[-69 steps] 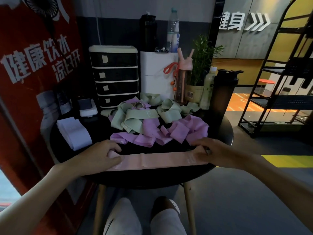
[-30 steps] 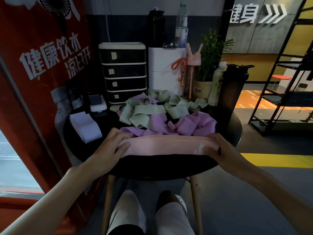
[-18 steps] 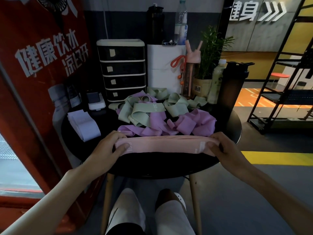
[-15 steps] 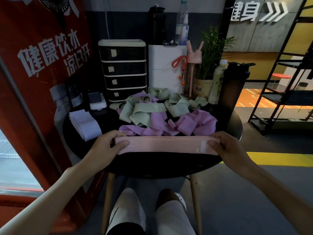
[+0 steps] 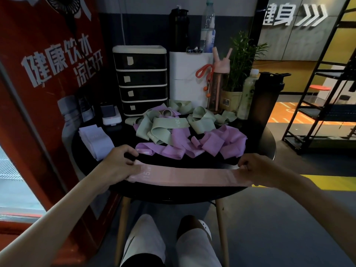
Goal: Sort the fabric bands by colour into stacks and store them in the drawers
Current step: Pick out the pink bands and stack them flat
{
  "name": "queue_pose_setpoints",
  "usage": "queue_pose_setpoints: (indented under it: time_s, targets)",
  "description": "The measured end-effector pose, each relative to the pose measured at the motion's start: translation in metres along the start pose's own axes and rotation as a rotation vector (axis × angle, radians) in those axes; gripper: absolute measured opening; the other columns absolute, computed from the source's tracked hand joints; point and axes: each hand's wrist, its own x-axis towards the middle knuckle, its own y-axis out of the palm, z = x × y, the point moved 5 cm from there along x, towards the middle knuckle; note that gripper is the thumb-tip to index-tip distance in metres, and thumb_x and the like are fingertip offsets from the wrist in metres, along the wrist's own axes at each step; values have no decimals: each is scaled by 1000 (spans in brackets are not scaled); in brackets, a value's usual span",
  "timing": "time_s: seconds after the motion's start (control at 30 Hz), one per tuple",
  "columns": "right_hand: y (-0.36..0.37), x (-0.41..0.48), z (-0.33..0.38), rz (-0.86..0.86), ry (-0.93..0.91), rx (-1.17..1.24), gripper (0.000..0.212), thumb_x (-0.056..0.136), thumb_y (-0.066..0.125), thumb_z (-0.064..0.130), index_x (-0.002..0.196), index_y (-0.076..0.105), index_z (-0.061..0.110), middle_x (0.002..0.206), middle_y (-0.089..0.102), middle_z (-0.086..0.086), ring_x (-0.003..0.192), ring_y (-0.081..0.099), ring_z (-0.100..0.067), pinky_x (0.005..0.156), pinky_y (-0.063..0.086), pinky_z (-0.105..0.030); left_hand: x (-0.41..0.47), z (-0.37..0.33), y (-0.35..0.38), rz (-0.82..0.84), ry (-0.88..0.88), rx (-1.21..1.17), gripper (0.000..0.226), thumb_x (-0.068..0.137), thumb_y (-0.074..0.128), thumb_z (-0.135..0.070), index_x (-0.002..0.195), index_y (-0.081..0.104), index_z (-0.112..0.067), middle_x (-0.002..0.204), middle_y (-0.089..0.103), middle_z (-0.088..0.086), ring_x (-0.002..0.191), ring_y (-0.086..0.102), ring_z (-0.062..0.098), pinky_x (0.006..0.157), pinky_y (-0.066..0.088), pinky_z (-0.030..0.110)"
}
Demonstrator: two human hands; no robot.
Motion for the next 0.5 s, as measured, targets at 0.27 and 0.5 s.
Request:
queue_pose_setpoints:
  time_s: [0.27,0.5]
  targets:
    - [-59,-18,77,-134,-361,411,15,84,70,27,91,60,34,92,64,13,87,64,-6,74,49,-13,-11,-84,-10,-37,361,163,44,76,83,-13,104,56,-33,80,67,0,74,67,19,76,56,44]
    - [-79,-13,154,75,-484,782,41,93,62,9,133,54,11,119,68,-4,110,65,-14,97,52,-33,-28,-161,-2,94,536,118,43,82,79,-13,112,52,-26,86,72,16,85,69,38,82,55,59]
